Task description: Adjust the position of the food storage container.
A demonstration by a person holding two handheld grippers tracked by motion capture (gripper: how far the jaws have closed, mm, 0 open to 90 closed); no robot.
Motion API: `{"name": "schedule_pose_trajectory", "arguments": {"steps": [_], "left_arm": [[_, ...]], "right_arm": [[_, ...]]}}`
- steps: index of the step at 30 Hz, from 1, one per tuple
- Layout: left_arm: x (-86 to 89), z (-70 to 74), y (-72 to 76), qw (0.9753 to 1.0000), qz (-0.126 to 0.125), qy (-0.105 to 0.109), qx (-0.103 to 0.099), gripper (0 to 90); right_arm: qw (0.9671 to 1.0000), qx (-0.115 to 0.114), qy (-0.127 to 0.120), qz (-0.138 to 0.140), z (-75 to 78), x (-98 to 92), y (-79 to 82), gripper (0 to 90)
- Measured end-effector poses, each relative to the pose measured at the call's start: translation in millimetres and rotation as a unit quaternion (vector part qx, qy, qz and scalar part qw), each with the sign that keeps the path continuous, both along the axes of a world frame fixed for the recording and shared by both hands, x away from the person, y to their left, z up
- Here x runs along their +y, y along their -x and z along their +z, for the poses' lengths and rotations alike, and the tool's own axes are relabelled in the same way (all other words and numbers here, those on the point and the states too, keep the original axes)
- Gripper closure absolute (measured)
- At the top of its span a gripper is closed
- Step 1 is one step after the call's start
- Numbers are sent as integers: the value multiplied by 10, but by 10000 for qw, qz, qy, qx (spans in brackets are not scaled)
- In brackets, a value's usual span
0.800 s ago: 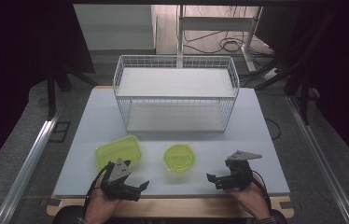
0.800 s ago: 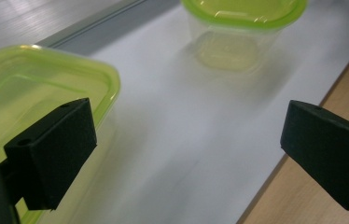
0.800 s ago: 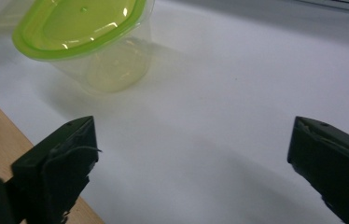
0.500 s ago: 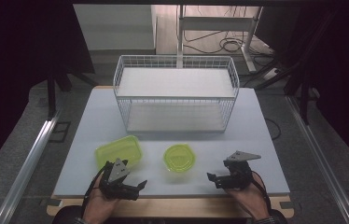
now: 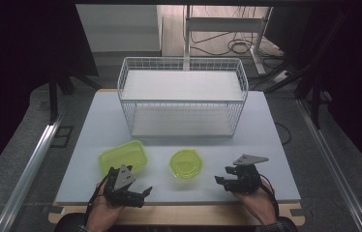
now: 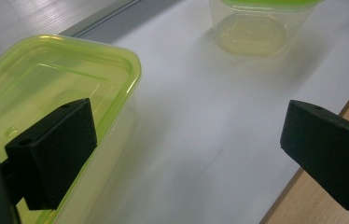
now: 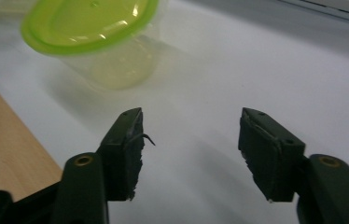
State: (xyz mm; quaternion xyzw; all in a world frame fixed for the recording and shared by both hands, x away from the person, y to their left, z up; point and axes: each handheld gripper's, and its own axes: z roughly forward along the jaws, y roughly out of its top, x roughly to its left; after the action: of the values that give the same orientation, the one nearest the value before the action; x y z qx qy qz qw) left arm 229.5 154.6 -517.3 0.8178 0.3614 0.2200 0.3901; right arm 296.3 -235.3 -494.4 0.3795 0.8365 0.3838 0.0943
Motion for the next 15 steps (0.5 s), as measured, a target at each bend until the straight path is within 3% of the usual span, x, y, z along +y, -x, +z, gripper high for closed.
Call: {"name": "schedule_pose_trajectory", "arguments": {"steps": [7, 15], "left_arm": [[16, 8, -19, 9997, -225, 112, -2, 60], [42, 74, -10, 9995, -213, 211, 90, 59]], "right_arm": [[9994, 23, -244, 263, 131, 94, -43, 615], [9980, -152, -25, 609, 298, 348, -127, 848]]}}
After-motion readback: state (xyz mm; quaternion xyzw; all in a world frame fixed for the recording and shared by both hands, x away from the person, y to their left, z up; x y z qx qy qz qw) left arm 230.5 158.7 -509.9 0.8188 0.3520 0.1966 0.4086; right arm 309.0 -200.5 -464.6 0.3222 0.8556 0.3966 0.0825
